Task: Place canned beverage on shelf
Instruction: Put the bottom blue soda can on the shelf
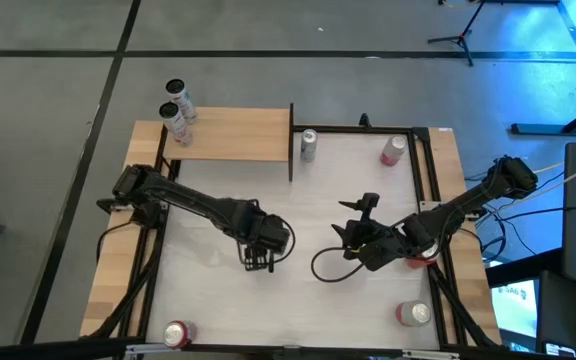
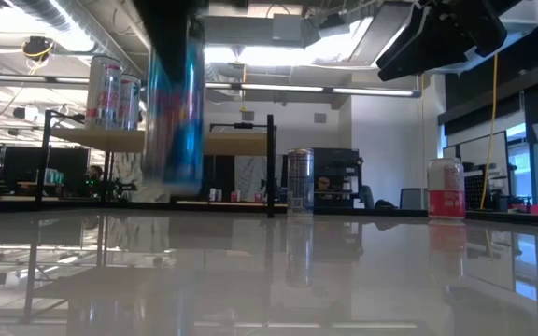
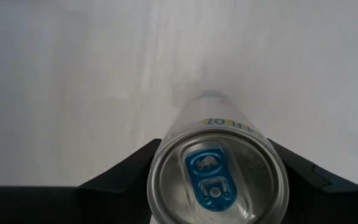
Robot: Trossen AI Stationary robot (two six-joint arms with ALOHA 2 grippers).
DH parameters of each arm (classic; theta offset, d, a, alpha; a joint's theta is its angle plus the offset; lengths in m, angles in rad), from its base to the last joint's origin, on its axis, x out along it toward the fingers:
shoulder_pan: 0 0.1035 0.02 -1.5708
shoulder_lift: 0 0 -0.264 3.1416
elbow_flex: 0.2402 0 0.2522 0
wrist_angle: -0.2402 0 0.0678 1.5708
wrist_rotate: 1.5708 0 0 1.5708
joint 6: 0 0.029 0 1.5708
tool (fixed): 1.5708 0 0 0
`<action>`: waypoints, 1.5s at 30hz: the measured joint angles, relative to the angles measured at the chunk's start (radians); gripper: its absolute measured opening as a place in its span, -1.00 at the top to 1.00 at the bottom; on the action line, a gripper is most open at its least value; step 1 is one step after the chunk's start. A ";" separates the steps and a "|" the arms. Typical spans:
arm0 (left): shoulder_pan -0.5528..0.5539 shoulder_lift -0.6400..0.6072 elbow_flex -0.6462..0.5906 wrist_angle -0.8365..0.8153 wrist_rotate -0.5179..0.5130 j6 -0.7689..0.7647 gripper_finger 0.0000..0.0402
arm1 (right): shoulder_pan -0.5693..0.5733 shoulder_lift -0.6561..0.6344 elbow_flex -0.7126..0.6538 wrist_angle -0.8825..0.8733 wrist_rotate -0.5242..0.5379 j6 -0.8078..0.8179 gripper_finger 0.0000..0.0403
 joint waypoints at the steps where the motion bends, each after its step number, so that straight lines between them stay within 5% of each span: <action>1: 0.000 -0.010 0.022 -0.022 -0.008 0.002 -0.08 | 0.000 0.000 0.000 0.000 0.000 0.000 -0.62; 9: 0.051 -0.055 0.260 -0.326 -0.138 0.014 -0.08 | 0.000 0.000 0.000 0.000 -0.001 -0.001 -0.62; 15: 0.155 -0.098 0.347 -0.325 -0.149 0.121 -0.08 | 0.000 0.000 0.000 -0.001 -0.002 -0.001 -0.62; 35: 0.582 -0.322 0.351 -0.326 -0.220 0.357 -0.08 | -0.034 0.000 -0.027 0.003 -0.041 0.000 -0.62; 45: 0.834 -0.287 0.351 -0.325 -0.078 0.539 -0.08 | -0.099 0.000 -0.042 0.015 -0.132 -0.017 -0.62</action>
